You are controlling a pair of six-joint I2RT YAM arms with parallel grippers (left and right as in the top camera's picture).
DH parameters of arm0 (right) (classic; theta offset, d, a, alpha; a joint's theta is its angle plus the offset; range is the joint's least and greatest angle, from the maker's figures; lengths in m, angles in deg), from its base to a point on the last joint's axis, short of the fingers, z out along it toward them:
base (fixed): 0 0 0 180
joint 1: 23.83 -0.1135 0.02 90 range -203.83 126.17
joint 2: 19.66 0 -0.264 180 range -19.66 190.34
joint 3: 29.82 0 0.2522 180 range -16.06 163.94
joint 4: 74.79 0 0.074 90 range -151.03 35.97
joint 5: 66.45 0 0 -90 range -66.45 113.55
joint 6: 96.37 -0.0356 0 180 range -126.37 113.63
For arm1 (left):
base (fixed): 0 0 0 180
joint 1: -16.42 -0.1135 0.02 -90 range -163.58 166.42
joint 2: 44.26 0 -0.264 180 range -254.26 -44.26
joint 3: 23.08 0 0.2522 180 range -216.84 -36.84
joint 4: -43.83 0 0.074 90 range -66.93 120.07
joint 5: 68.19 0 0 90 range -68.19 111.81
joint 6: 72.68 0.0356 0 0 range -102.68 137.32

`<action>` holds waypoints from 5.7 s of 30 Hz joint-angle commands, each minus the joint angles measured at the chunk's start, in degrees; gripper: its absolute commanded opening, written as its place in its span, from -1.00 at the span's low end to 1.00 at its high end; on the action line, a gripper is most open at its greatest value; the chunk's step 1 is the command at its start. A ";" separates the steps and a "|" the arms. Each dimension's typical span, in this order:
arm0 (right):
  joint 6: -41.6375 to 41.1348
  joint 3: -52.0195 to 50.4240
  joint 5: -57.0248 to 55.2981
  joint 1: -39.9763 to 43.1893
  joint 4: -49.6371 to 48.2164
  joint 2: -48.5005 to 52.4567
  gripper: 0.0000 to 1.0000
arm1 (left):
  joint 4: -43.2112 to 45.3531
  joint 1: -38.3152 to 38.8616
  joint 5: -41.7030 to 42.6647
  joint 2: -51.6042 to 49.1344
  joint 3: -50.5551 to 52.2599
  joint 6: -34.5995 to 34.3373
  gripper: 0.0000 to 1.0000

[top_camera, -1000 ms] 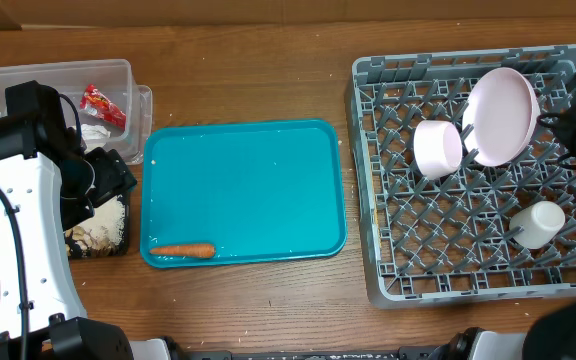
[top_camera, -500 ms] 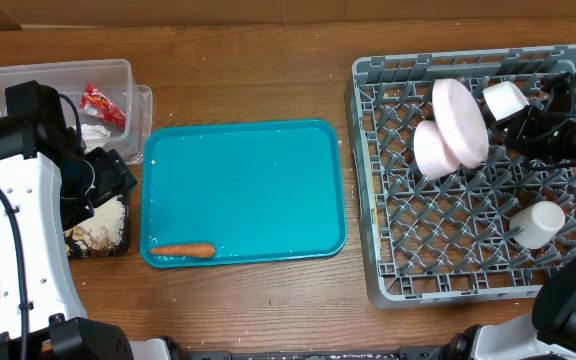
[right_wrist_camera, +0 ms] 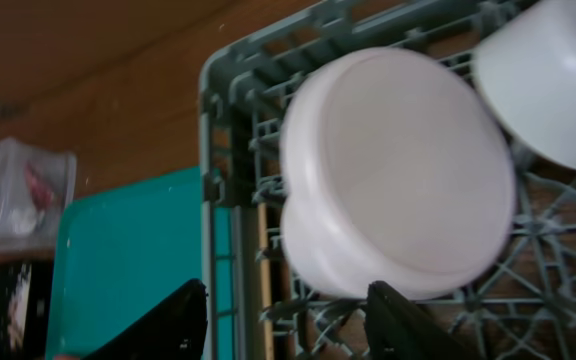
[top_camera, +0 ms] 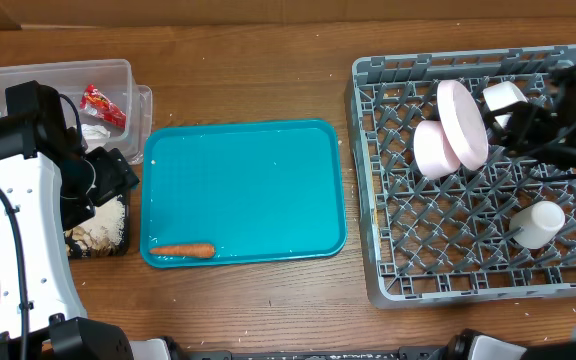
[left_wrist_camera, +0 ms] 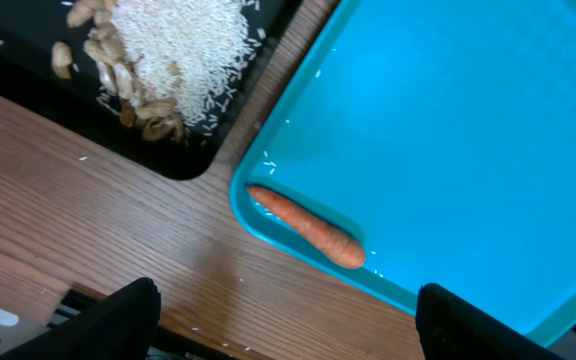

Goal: Sort waste into correct bins and load items into the dishwasher

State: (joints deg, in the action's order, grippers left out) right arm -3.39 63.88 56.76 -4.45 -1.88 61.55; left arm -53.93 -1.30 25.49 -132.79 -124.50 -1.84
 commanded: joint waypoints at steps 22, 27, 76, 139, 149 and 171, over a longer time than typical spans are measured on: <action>-0.04 1.03 -16.68 -26.03 8.63 -0.66 0.47 | 20.06 12.90 7.74 0.90 30.45 -17.29 0.97; -0.04 1.03 -16.70 -26.03 9.14 -0.61 0.48 | 27.61 12.90 7.76 0.90 34.12 -17.33 0.97; -0.02 1.03 -16.70 -26.03 11.19 -0.61 0.48 | 44.46 12.72 0.24 0.83 40.37 -15.39 -0.92; 0.00 1.03 -18.21 -26.01 11.76 -0.61 0.49 | 7.76 -16.61 -8.55 -10.40 12.35 -13.29 -0.91; 0.00 1.03 -18.18 -26.01 11.78 -0.61 0.49 | 16.28 -27.78 -9.01 -3.37 24.35 -16.94 -0.91; -0.02 1.03 -18.18 -26.03 11.72 -0.61 0.49 | 39.58 -29.88 -13.29 -3.74 36.28 -26.08 -0.91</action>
State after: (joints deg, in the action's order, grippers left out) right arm -3.39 64.19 38.95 -30.35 10.12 60.77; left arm -15.88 -31.26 12.16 -137.25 -89.07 -26.32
